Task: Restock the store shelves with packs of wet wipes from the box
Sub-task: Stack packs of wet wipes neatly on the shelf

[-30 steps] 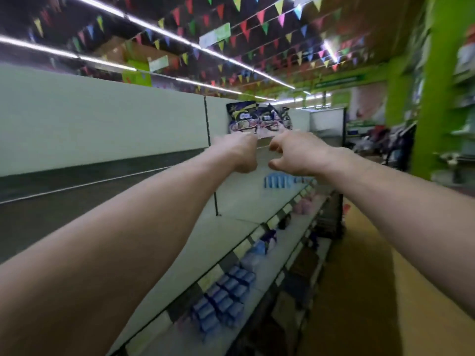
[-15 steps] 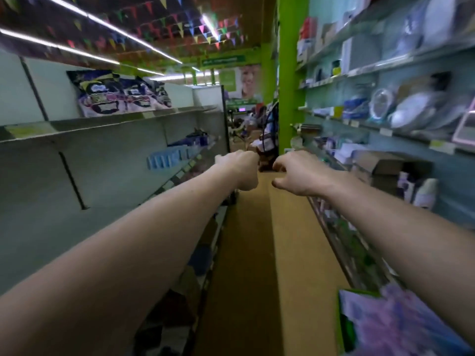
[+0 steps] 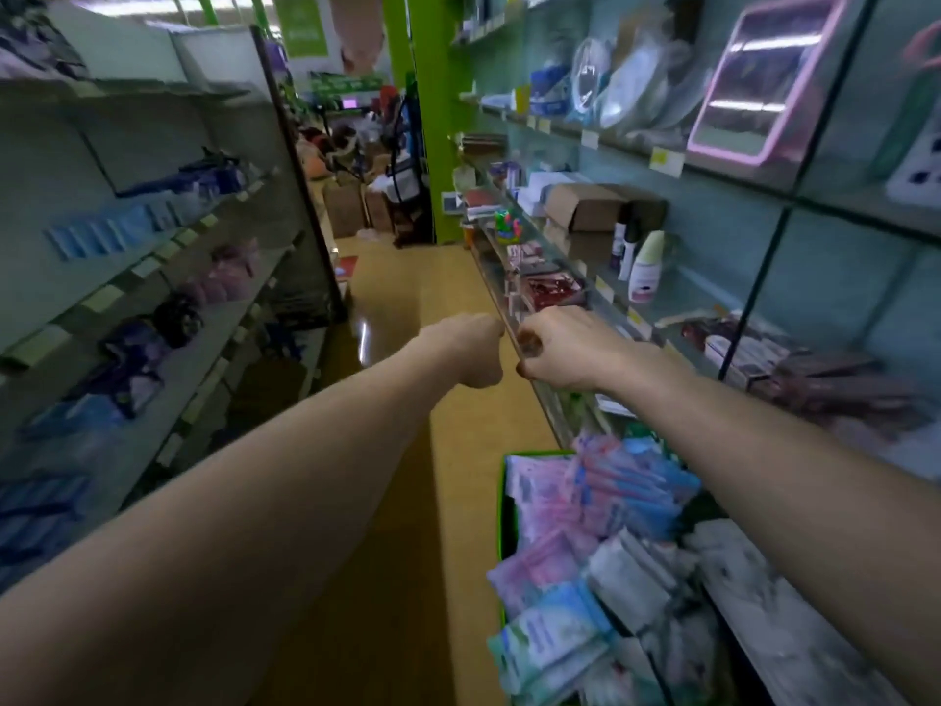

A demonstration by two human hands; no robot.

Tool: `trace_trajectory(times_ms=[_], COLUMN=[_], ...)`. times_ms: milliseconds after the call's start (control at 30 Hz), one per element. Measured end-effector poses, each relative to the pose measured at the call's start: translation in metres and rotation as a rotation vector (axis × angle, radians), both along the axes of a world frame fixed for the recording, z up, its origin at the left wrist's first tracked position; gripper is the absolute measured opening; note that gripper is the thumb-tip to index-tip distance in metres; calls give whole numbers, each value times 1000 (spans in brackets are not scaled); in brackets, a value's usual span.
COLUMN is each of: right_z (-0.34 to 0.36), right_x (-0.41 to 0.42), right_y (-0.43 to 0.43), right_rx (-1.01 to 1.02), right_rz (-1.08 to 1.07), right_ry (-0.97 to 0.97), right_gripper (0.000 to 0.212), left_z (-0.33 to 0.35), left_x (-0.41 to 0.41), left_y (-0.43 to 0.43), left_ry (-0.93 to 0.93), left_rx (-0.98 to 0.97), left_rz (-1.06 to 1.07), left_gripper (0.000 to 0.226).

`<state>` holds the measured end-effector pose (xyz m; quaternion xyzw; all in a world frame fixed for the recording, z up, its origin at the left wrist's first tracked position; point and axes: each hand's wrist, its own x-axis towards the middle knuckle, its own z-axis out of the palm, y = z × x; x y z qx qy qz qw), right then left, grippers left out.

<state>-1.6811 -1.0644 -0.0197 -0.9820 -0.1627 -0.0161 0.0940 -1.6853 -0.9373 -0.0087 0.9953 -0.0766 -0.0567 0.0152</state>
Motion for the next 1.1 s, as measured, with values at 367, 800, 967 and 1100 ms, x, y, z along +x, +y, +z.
trace_trajectory(times_ms=[367,800,967,1100], right_z=[-149,-277,-303,-321], right_x=[-28,-57,-58,-58], right_y=[-45,-57,-54,-54], right_rx=[11,-34,-27,-3], right_rz=[-111,-272,-339,-408], right_ry=[354,698,752,805], right_gripper=[33,36,51,70], left_z=[-162,-311,-338,-349], left_x=[-6,-40,-52,-61], left_y=[-41,-34,-30,-28], left_ry=[366,699,730,887], left_rx=[-29,-144,-242,-493], left_rz=[-118,30,263,635], left_gripper=[52,52,51,61])
